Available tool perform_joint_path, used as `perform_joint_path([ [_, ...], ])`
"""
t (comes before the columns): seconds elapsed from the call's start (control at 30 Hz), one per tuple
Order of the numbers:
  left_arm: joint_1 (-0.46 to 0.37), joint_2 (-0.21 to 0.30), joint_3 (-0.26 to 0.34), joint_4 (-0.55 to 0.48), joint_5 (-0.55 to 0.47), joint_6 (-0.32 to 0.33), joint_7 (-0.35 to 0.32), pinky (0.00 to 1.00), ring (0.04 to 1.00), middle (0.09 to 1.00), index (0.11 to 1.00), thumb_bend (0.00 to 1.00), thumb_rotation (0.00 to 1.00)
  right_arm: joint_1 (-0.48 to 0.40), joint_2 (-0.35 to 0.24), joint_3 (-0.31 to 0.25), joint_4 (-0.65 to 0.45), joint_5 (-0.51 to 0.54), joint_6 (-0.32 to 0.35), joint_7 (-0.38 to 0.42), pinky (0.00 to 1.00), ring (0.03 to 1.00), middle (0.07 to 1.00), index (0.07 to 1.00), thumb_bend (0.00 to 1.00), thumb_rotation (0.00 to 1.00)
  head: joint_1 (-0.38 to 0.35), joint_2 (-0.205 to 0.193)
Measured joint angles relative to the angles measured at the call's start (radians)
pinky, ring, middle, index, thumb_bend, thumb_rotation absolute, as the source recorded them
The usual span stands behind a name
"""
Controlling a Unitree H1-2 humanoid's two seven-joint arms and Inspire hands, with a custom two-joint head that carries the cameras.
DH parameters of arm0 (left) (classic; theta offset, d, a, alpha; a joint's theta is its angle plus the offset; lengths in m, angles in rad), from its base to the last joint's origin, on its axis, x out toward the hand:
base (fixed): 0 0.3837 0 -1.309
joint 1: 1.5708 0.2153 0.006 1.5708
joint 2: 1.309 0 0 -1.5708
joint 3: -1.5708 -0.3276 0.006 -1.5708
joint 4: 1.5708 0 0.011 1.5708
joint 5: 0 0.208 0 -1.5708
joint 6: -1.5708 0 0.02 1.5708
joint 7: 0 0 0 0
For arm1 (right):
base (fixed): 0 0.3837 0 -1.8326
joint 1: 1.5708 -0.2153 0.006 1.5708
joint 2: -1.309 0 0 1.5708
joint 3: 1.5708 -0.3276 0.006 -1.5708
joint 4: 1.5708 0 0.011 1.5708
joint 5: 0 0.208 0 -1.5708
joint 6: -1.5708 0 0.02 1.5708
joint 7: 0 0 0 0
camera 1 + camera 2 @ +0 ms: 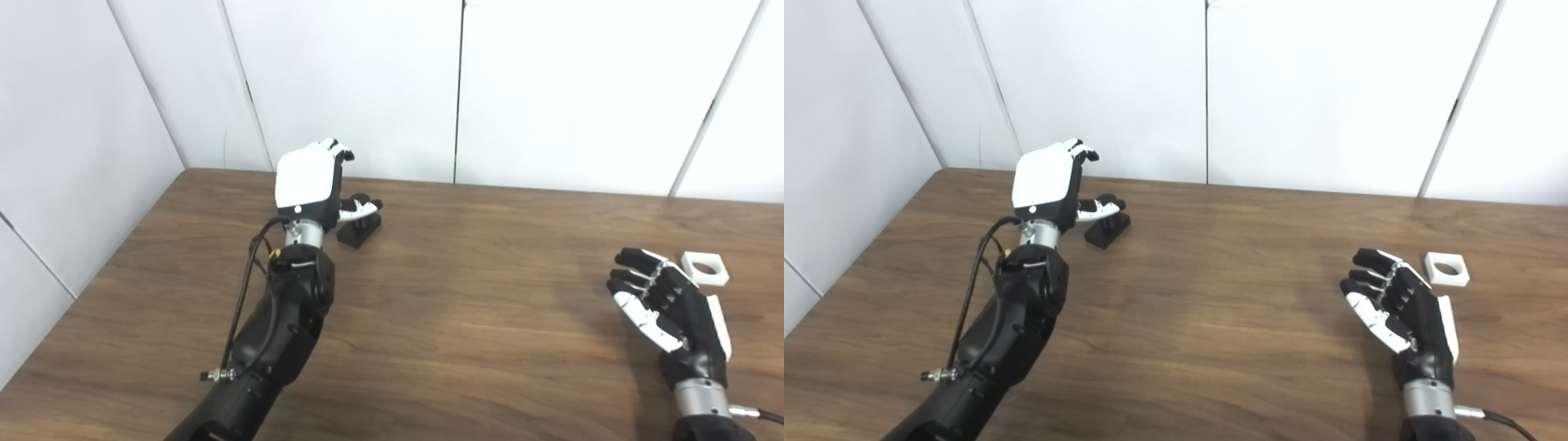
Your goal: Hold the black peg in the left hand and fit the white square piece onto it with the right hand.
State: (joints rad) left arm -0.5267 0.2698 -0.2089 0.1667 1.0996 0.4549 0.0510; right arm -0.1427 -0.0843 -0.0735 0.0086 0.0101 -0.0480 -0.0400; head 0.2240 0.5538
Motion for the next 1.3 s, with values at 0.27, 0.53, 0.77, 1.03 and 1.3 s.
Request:
perform_joint_path([
  [0.27,-0.055,-0.011,0.048,0.038,0.133,0.005,-0.255,0.73,0.872,0.890,0.651,0.89,0.58,0.000,0.000,0.000,0.001,0.000,-0.001,0.000,0.60,0.658,0.713,0.681,0.51,0.23,-0.002,0.003],
  [0.53,-0.087,-0.054,0.065,0.134,0.188,0.005,-0.327,0.73,0.855,0.882,0.632,0.92,0.58,0.000,0.000,0.001,0.002,0.000,-0.002,0.001,0.61,0.668,0.723,0.687,0.53,0.25,-0.003,0.009],
  [0.77,-0.094,-0.066,0.078,0.209,0.187,0.005,-0.325,0.74,0.861,0.895,0.674,0.99,0.67,-0.001,0.002,0.001,0.001,0.002,-0.002,0.001,0.61,0.661,0.712,0.684,0.51,0.23,-0.008,0.012],
  [1.03,-0.093,-0.066,0.069,0.271,0.176,0.005,-0.286,0.76,0.879,0.913,0.711,0.96,0.62,0.000,0.001,0.002,0.000,-0.003,-0.001,0.000,0.60,0.654,0.709,0.679,0.51,0.22,-0.012,0.017],
  [1.3,-0.092,-0.063,0.054,0.320,0.155,0.005,-0.252,0.78,0.893,0.920,0.716,0.90,0.58,0.002,0.001,0.001,-0.004,-0.002,0.001,0.000,0.61,0.665,0.710,0.679,0.50,0.23,-0.015,0.025],
])
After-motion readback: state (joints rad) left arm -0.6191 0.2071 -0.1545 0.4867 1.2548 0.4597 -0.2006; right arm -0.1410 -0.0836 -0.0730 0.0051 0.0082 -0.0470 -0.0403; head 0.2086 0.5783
